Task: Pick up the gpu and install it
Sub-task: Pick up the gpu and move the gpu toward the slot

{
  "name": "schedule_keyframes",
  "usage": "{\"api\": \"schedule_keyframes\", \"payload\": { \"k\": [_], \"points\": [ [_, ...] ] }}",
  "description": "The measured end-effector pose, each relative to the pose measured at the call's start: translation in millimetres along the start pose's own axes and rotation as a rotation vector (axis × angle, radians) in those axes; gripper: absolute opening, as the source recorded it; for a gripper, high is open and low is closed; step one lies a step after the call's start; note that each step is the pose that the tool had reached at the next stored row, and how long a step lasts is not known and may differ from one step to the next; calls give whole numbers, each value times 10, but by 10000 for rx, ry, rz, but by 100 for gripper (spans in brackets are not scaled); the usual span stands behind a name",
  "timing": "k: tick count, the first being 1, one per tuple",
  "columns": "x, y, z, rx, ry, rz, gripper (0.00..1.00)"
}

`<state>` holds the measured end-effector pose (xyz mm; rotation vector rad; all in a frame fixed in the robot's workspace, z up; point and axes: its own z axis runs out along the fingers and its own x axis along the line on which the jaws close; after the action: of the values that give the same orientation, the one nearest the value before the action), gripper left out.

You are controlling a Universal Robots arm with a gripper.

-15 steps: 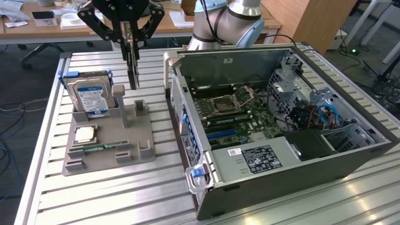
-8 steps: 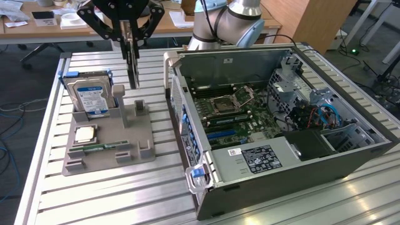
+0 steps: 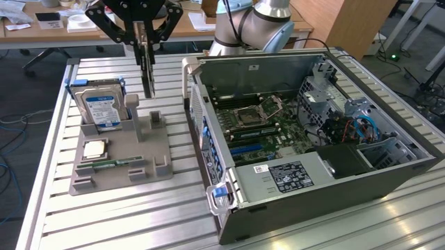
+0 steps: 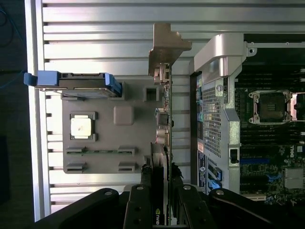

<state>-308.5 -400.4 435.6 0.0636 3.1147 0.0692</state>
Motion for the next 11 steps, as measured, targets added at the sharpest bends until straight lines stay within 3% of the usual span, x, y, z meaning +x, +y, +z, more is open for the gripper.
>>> {"api": "schedule_keyframes", "payload": {
  "k": [11],
  "points": [
    [-68,3,2,0,0,0,26]
  ]
}}
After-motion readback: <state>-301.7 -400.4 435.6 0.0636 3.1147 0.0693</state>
